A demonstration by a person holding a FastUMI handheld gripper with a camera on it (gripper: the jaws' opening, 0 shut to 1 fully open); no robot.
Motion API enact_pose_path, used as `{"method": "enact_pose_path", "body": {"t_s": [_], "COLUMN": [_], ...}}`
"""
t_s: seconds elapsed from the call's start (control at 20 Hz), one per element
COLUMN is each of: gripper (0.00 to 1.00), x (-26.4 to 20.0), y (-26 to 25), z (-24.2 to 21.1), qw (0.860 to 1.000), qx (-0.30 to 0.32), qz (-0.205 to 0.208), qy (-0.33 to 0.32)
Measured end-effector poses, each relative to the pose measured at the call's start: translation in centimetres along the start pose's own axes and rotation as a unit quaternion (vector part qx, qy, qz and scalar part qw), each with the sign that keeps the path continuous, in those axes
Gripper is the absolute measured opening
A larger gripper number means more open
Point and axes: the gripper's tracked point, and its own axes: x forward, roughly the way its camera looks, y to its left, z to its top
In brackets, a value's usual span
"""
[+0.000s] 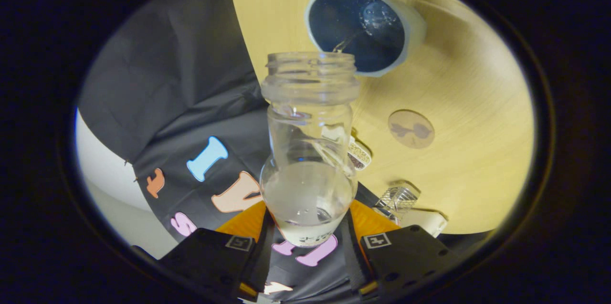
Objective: Take the bottle from table, then pour the juice into the cup, finally place the bottle on the coaster
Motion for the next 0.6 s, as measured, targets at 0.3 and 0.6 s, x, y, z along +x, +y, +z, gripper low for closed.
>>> {"method": "enact_pose_path", "body": {"t_s": [0.3,0.6], "gripper": [0.69,0.69], "x": [0.3,0.1], "y": [-0.3,-1.3], "z": [-0.5,-1.1], "qw": [1.0,0.999], "qx": [-0.003,-0.042], "qz": [-0.004,-0.013], "qy": [0.004,0.011]}}
